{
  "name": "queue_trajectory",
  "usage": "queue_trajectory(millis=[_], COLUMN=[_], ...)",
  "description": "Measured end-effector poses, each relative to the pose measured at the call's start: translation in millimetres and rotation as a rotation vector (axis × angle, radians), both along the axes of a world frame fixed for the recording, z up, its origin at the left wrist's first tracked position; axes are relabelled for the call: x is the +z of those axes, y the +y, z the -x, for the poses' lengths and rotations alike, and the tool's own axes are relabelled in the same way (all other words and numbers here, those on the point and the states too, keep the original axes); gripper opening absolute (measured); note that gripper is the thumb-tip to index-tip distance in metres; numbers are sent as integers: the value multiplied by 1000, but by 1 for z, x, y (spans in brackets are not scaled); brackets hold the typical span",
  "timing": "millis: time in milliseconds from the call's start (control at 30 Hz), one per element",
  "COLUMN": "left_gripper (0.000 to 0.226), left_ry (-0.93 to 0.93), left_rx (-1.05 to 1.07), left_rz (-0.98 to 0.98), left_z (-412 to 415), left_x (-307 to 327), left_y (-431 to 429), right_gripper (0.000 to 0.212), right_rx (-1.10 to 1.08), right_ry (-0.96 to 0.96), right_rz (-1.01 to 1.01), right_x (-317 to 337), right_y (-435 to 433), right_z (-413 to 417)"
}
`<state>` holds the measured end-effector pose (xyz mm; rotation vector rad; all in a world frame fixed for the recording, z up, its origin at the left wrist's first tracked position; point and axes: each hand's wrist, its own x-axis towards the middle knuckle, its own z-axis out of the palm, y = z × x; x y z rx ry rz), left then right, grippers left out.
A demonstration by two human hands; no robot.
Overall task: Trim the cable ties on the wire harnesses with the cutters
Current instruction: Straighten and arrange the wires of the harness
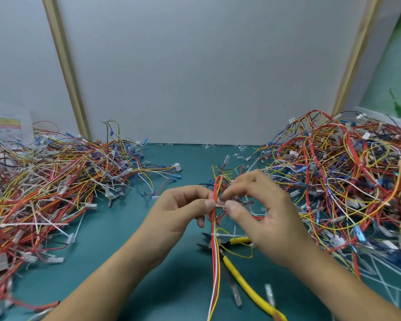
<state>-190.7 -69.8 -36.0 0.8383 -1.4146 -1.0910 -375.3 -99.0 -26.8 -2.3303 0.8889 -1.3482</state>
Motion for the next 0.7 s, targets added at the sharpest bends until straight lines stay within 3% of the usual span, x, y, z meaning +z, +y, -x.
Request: queue_trajectory(millis=[433,700], left_gripper=[23,17], left_ry=[-114,-124], left_rx=[-13,14], left_rz=[-76,-130], left_z=[1,1], left_x=[-2,-4], left_y=[-1,-4], right_gripper=[13,17], right_rx=[48,81], right_ry=[55,136], right_rz=[-98,-207], right_x=[-7,-11], right_y=[2,0], right_z=[-2,0])
